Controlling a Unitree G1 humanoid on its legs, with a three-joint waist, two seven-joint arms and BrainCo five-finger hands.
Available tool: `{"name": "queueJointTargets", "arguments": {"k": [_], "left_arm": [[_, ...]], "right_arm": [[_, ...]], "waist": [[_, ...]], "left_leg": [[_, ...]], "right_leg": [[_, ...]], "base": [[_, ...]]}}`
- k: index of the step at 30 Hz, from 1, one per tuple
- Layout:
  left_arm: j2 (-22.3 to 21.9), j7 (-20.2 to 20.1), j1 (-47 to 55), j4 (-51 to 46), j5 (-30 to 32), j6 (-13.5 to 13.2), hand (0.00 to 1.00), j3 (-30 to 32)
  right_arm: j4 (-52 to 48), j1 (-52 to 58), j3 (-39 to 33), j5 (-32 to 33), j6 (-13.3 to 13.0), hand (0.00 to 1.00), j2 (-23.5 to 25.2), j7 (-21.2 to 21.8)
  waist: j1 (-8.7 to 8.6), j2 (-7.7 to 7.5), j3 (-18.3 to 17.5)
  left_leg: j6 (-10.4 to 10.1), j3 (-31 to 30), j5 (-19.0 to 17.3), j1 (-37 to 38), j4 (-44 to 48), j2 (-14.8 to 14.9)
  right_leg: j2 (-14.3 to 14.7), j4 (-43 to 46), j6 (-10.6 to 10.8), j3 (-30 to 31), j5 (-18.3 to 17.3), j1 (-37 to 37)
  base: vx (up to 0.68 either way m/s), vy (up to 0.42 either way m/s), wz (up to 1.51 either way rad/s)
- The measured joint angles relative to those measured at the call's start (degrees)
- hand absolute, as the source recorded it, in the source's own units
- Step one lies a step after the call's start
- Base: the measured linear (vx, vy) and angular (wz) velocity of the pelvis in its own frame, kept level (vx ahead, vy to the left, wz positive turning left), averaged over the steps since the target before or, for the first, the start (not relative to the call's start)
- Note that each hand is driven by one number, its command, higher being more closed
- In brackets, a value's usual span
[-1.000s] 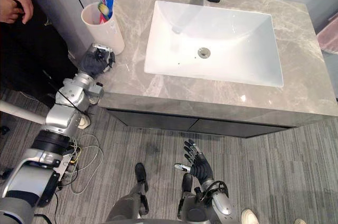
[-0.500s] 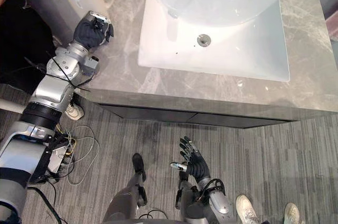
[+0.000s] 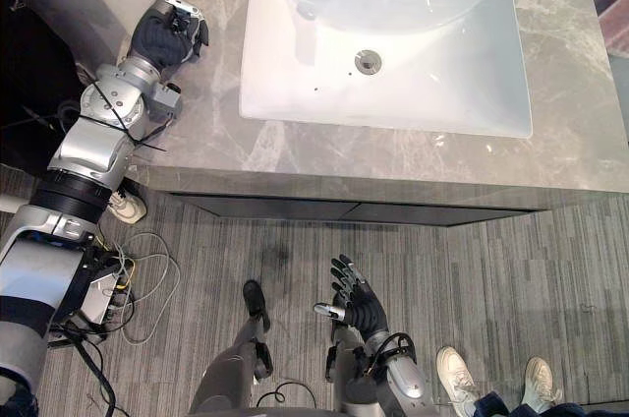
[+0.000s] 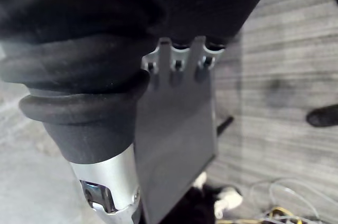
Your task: Organize washtable
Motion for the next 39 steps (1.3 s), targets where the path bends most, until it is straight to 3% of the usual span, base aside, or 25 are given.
{"name": "queueJointTargets", "arguments": {"k": [7,12,17,23,30,39], "left_arm": [[-0.1,-0.1,8.4,-9.6,-0.8,-1.0,1.0,1.6],[-0.2,-2.4,14.8,-14.5,-2.2,-2.3,1.0,2.9],[-1.6,-1.8,17.1,-14.3,-2.6,-2.9,1.0,6.4],[-3.3,3.8,15.7,-9.3,-3.1,-2.9,1.0,11.5],[-3.3,7.1,9.6,-1.7,-3.1,-1.5,1.0,11.6],[-3.3,9.0,6.8,0.3,-3.1,-0.8,1.0,11.5]], "right_arm": [[0.2,0.0,0.0,0.0,0.0,0.0,0.0,0.6],[0.2,-0.3,-0.2,0.0,0.0,0.0,-0.6,1.0],[1.3,-0.7,-0.2,-0.1,0.0,0.0,-1.2,1.0],[2.6,-1.3,0.0,-0.2,0.1,0.0,-1.1,0.9],[2.6,-1.2,0.4,-0.3,0.1,0.0,-1.1,0.5],[2.5,-1.2,0.5,-0.3,0.1,0.0,-1.1,-0.3]], "waist": [[-0.01,0.01,0.0],[0.47,0.05,-0.1],[0.21,0.08,-0.2],[0.29,0.06,-0.4],[0.28,0.03,-0.4],[0.2,-0.01,-0.4]], "left_leg": [[0.0,-0.8,0.0,0.3,0.0,-0.1],[0.0,-1.7,0.0,0.9,-0.3,-0.2],[0.0,-2.6,0.0,1.1,-0.3,-0.3],[0.0,-2.8,0.0,1.1,-0.3,-0.3],[0.3,-3.0,0.5,1.1,0.0,-0.4],[0.3,-2.9,0.5,0.7,0.0,-0.3]], "right_leg": [[0.0,-0.3,0.0,-0.9,0.0,1.0],[0.0,-0.6,0.0,-1.7,0.0,2.1],[0.0,-0.6,0.0,-2.8,0.0,2.9],[0.0,-0.6,0.0,-3.0,0.0,3.0],[0.0,-0.6,0.0,-3.1,0.0,3.2],[0.0,-0.6,0.1,-3.0,0.1,2.6]], "base": [[0.01,0.003,0.05],[-0.01,0.006,0.09],[-0.02,0.023,0.1],[0.0,0.007,0.01],[0.01,0.006,0.02],[0.0,0.0,0.0]]}}
